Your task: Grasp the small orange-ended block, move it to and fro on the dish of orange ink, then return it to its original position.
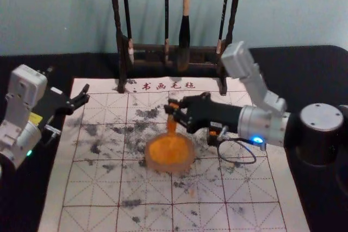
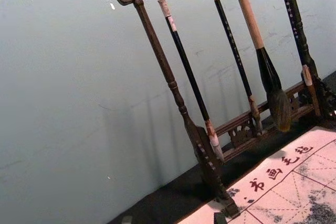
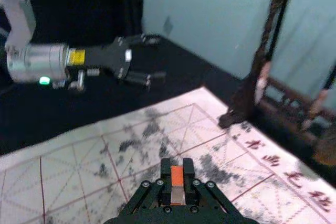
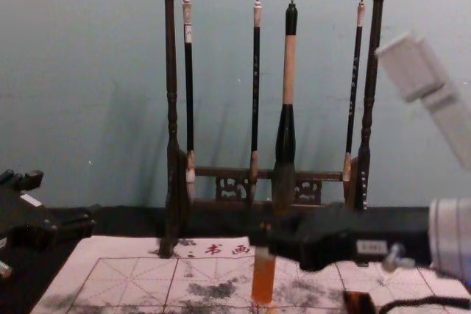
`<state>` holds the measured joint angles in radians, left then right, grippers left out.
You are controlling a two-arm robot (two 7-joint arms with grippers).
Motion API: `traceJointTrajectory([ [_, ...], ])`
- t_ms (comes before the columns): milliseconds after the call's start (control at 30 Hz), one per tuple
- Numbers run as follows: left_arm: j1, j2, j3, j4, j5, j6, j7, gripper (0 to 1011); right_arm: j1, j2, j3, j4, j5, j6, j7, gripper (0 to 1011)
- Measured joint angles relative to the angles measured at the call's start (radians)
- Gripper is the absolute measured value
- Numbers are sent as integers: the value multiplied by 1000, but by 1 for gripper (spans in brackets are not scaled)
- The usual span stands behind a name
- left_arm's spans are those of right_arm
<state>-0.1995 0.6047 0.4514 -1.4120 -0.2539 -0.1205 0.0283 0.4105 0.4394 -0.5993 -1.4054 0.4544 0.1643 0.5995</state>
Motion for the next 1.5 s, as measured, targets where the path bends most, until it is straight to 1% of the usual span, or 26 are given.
traceJointTrajectory([
  [33,0,0,0,0,0,0,0,1001,0,0,0,0,0,0,0,107],
  [67,0,0,0,0,0,0,0,1001,-8,4,8,-16,7,4,-12,107],
  [133,0,0,0,0,0,0,0,1001,-44,19,44,-78,27,17,-58,107],
  [167,0,0,0,0,0,0,0,1001,-44,19,44,-78,27,17,-58,107],
  [200,0,0,0,0,0,0,0,1001,-63,27,62,-112,35,19,-85,107],
  [267,0,0,0,0,0,0,0,1001,-82,35,77,-143,39,19,-110,107],
  [300,0,0,0,0,0,0,0,1001,-105,42,100,-179,43,19,-142,107],
  [333,0,0,0,0,0,0,0,1001,-129,48,118,-211,43,15,-173,107],
  [367,0,0,0,0,0,0,0,1001,-129,48,118,-211,43,15,-173,107],
  [400,0,0,0,0,0,0,0,1001,-153,52,138,-239,41,8,-206,107],
  [500,0,0,0,0,0,0,0,1001,-186,53,162,-270,34,1,-245,107],
  [533,0,0,0,0,0,0,0,1001,-212,54,180,-293,30,0,-269,107],
  [567,0,0,0,0,0,0,0,1001,-222,54,187,-301,29,0,-280,107],
  [600,0,0,0,0,0,0,0,1001,-245,55,200,-316,28,3,-296,107],
  [667,0,0,0,0,0,0,0,1001,-261,55,211,-327,27,8,-309,107],
  [700,0,0,0,0,0,0,0,1001,-279,56,221,-337,28,14,-319,107],
  [900,0,0,0,0,0,0,0,1001,-339,60,245,-355,19,30,-338,107],
  [1167,0,0,0,0,0,0,0,1001,-379,44,264,-348,10,50,-353,107],
  [1500,0,0,0,0,0,0,0,1001,-392,20,276,-332,-4,68,-347,107],
])
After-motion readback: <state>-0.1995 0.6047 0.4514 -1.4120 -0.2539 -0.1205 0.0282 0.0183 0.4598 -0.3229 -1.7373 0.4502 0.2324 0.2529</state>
